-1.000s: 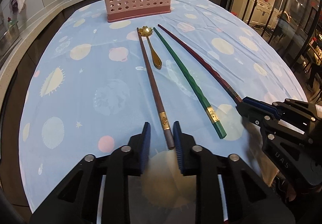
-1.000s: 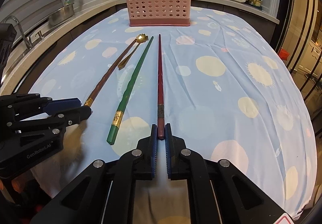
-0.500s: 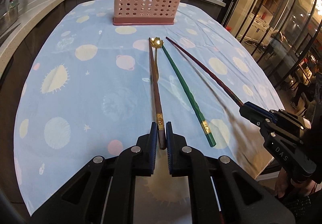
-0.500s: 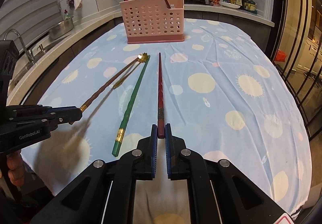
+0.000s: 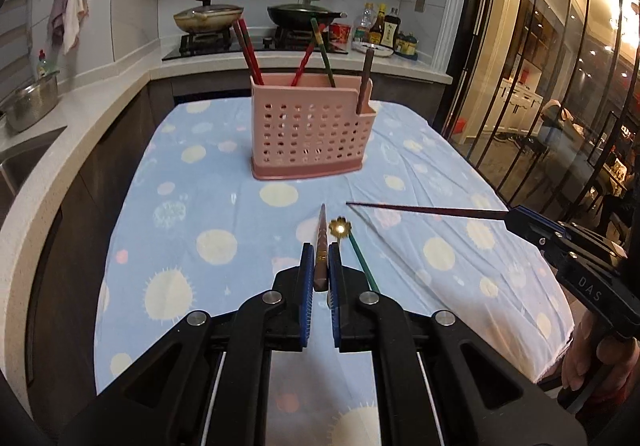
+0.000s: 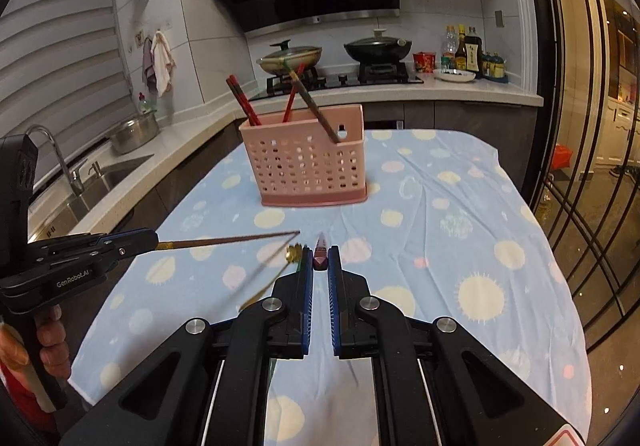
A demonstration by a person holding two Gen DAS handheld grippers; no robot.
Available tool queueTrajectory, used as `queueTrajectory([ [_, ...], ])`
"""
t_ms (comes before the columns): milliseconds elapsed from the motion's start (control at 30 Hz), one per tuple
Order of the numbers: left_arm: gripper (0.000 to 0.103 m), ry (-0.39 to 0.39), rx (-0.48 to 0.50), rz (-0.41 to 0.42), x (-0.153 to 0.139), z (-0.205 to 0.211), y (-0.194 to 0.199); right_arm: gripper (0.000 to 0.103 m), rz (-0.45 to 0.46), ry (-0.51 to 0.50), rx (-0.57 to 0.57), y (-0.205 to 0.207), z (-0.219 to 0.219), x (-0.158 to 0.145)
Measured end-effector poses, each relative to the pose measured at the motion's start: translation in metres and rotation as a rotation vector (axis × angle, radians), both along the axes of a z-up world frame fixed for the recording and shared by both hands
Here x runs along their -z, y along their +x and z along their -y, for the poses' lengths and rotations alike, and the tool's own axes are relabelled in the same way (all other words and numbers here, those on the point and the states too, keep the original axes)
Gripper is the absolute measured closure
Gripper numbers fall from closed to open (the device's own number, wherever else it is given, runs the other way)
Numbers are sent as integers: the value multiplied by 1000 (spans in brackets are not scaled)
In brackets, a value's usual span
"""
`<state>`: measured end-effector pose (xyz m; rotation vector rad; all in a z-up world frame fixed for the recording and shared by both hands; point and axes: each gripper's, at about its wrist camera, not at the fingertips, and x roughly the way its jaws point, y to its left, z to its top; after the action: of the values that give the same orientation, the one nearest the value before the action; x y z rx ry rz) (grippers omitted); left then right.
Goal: Organize utensils
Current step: 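Lift and carry both chopsticks up to the pink holder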
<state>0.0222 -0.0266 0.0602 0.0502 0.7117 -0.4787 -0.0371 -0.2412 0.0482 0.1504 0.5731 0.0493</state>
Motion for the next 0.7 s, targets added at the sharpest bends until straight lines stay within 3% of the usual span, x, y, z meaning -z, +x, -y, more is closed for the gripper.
queueTrajectory([
  [267,96,-24,-8,113,-48,11,33,96,119,-22,13,35,8,-45],
  [700,96,-40,-17,222,-103,19,81,96,261,-28,33,75,23,-105],
])
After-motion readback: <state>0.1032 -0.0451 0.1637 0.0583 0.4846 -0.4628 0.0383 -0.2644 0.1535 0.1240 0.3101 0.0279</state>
